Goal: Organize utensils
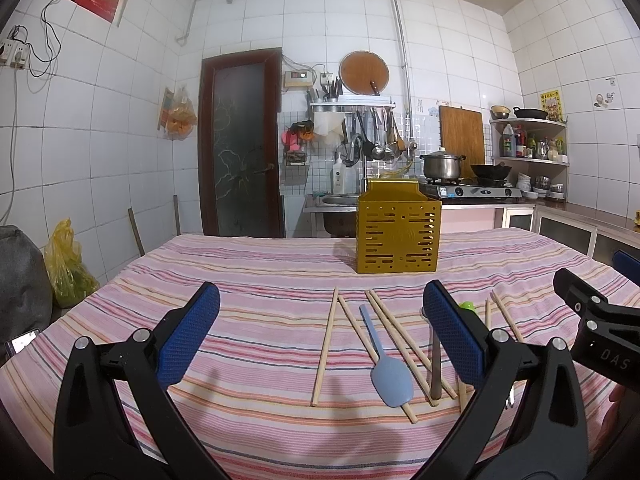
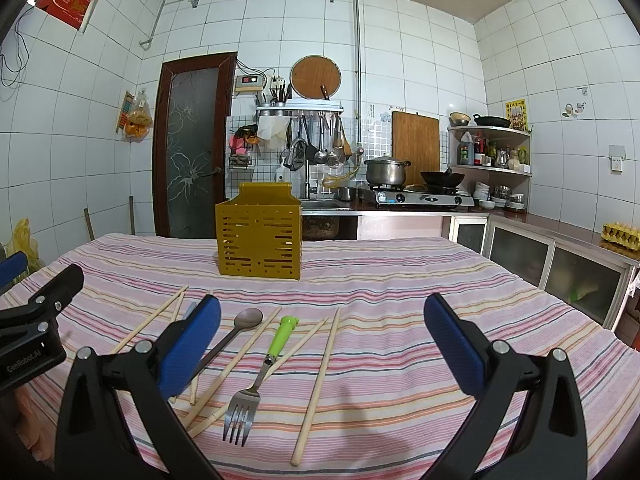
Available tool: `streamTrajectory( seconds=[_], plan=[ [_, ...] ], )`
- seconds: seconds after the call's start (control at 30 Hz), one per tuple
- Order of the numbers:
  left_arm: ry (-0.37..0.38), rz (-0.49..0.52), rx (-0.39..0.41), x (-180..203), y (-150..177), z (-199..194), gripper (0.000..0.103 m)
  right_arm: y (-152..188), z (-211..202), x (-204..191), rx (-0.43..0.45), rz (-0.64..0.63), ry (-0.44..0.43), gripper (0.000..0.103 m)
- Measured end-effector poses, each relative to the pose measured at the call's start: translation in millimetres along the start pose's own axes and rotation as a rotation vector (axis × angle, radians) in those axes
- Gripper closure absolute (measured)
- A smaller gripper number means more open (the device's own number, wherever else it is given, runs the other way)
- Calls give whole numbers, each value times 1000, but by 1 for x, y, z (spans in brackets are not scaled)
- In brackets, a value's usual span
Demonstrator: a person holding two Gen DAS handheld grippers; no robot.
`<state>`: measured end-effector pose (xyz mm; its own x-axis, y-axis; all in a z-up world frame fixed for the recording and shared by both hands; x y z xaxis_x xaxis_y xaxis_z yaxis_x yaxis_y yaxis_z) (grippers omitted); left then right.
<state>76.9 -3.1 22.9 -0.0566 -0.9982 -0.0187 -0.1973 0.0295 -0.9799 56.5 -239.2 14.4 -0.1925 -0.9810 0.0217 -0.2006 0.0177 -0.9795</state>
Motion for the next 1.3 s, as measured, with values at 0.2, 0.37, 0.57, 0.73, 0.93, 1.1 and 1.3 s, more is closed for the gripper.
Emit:
streamTrajectory(
  seconds=[0.2, 0.37, 0.57, 0.73, 0.93, 1.1, 1.3],
  plan=[
    [3, 4, 0, -1, -5, 1, 5, 0, 0, 0, 0, 1, 0, 4],
    [8, 4, -2, -1, 2, 0, 5, -1, 0, 0, -2, 3, 0, 4],
    [12, 4, -1, -1, 4, 1, 5, -1, 1, 0, -5, 1, 0, 4],
    [11, 6, 2, 0, 5, 1, 5, 3, 3, -3, -4, -8, 2, 4],
    [28, 6, -4, 1, 8, 4, 5, 7, 6, -6, -10, -16, 5, 4],
    [35, -3, -8, 1, 13, 5, 5, 7, 7, -6, -10, -16, 5, 4],
    [51, -11, -46, 2, 17, 13, 5, 10, 14, -5, -38, -16, 13, 4]
  ],
)
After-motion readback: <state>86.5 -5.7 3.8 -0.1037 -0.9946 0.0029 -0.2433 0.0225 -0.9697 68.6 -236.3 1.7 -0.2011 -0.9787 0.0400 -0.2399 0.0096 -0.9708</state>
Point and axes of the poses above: each gripper's, at about its wrist camera, not at the fingertips, and z roughly the way its jaws point, x to its right, y to its underside, the point moved 9 cm from there along z, roughly the way its jaws point, and after that the axes turned 3 degrees about y, right-handed, at the moved point
